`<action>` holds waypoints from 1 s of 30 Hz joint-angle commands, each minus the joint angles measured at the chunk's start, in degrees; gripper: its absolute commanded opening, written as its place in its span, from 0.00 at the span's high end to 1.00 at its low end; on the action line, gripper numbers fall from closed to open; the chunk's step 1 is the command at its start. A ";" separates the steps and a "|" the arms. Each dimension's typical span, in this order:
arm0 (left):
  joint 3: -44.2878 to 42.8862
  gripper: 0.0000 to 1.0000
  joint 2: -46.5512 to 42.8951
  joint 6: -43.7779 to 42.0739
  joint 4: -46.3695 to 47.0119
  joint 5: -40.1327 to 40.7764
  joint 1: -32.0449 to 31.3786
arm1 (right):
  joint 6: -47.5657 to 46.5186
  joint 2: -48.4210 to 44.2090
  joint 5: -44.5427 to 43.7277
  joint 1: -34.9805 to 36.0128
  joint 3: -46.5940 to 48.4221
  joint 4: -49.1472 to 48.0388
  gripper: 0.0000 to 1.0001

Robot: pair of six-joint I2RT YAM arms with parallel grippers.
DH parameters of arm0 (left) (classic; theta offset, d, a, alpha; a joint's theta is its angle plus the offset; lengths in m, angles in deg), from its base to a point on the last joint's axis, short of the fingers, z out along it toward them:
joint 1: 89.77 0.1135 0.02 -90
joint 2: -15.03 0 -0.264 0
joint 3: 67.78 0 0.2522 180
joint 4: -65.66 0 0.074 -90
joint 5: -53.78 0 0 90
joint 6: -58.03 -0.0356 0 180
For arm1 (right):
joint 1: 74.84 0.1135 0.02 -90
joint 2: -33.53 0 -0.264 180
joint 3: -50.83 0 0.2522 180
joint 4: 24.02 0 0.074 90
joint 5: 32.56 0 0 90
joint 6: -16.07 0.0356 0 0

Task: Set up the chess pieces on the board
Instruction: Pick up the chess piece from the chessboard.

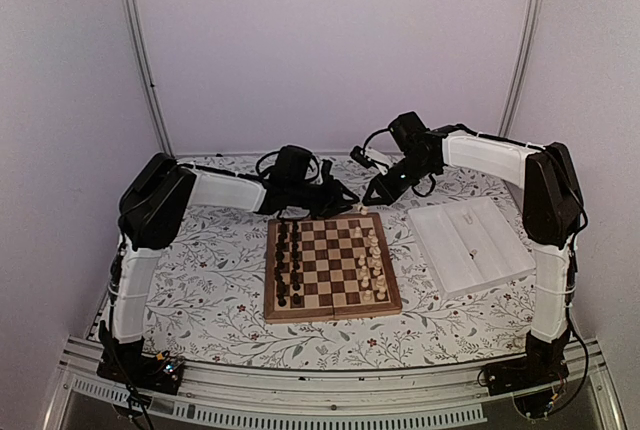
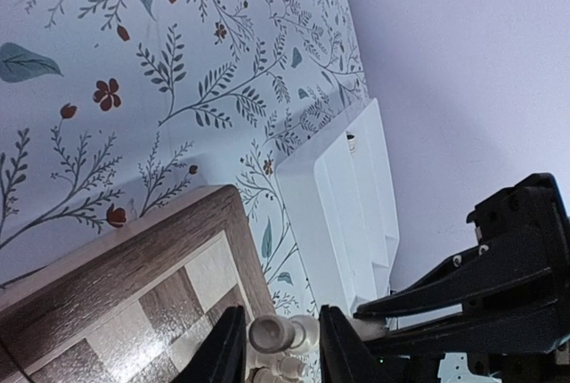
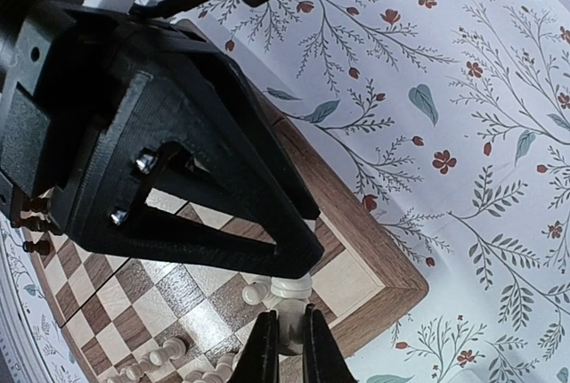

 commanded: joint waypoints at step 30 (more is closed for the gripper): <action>7.16 1.00 -10.27 -9.10 0.41 9.93 2.67 | -5.83 3.43 -0.94 0.30 -1.44 3.85 1.00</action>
